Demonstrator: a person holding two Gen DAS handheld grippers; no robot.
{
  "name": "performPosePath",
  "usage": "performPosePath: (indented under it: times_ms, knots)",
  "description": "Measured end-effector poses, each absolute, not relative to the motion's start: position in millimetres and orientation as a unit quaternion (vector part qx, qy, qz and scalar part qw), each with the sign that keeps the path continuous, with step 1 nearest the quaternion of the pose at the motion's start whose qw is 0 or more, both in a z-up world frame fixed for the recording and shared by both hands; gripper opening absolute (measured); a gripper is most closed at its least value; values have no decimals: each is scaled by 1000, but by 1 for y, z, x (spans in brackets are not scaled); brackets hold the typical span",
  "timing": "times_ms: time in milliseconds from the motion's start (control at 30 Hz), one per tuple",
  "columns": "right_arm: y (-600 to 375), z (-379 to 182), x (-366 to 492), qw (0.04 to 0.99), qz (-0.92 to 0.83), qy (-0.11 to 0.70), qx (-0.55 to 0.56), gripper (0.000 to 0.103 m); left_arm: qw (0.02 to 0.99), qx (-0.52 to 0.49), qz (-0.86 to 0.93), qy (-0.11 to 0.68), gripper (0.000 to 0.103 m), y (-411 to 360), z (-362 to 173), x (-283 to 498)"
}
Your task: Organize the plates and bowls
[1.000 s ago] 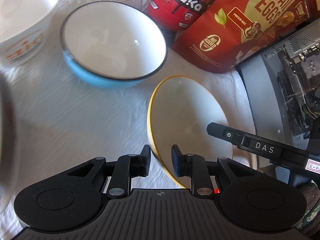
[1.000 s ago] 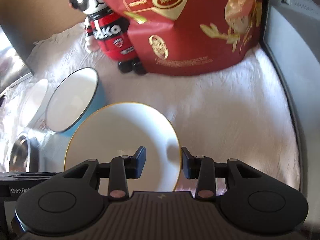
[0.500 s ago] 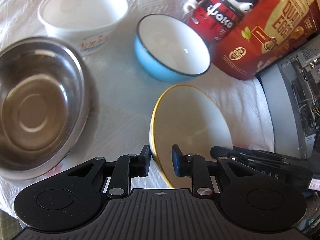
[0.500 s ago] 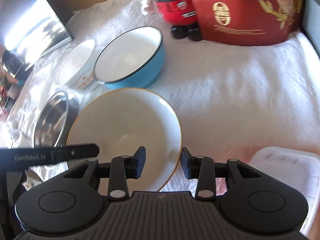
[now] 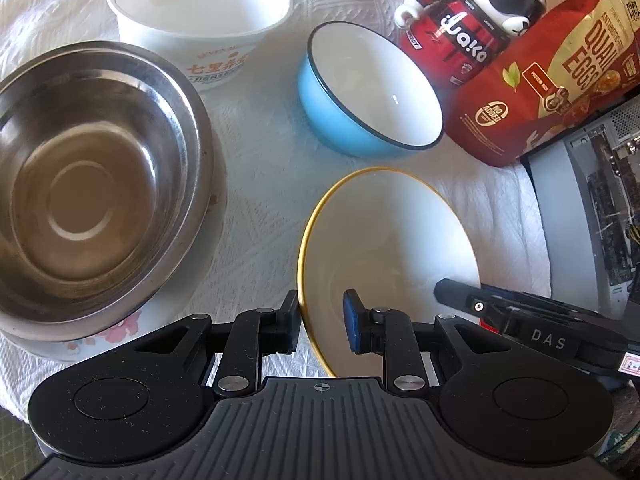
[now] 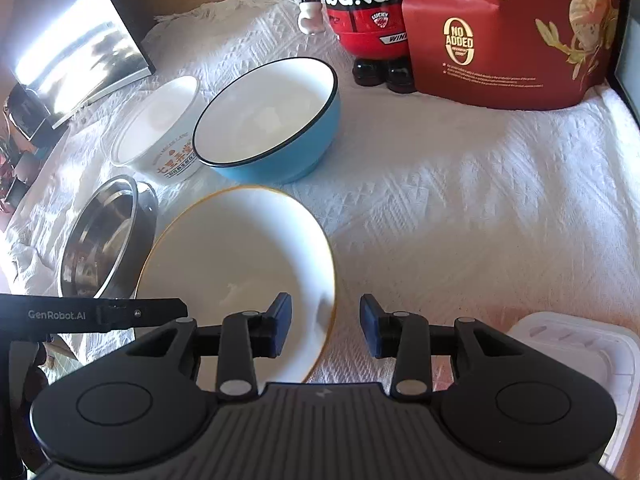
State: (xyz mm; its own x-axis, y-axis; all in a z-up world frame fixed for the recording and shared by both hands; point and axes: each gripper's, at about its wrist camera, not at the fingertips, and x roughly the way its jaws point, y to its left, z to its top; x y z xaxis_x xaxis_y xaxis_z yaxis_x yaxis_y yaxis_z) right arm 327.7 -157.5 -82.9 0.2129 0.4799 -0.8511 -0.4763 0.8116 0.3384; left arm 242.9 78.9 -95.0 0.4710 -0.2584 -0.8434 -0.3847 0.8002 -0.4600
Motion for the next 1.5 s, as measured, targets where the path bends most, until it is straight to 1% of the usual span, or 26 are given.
performPosePath:
  times_ms: [67,100,167,400,800,1133,1367,1500]
  knots:
    - [-153,-84,327,774,316,549,0,38,799,-312,37,512,26,79,-94,244]
    - [-150,-83,326,772,322,548,-1,41,801,-308,40,513,26,79,-93,244]
    - [-144,-81,323,774,320,545,-13,41,801,-303,46,514,26,80,-93,244]
    - [-138,-79,316,762,338,552,-16,41,802,-305,47,512,26,87,-93,241]
    - [-141,-82,320,768,329,549,-10,41,810,-293,38,508,26,87,-88,247]
    - [-141,-78,316,766,332,550,-8,41,814,-289,36,503,32,91,-90,264]
    - [-143,-78,318,767,335,547,-14,41,816,-284,33,502,32,90,-89,272]
    - [-143,-76,319,778,334,531,-28,41,818,-276,36,504,31,89,-89,270]
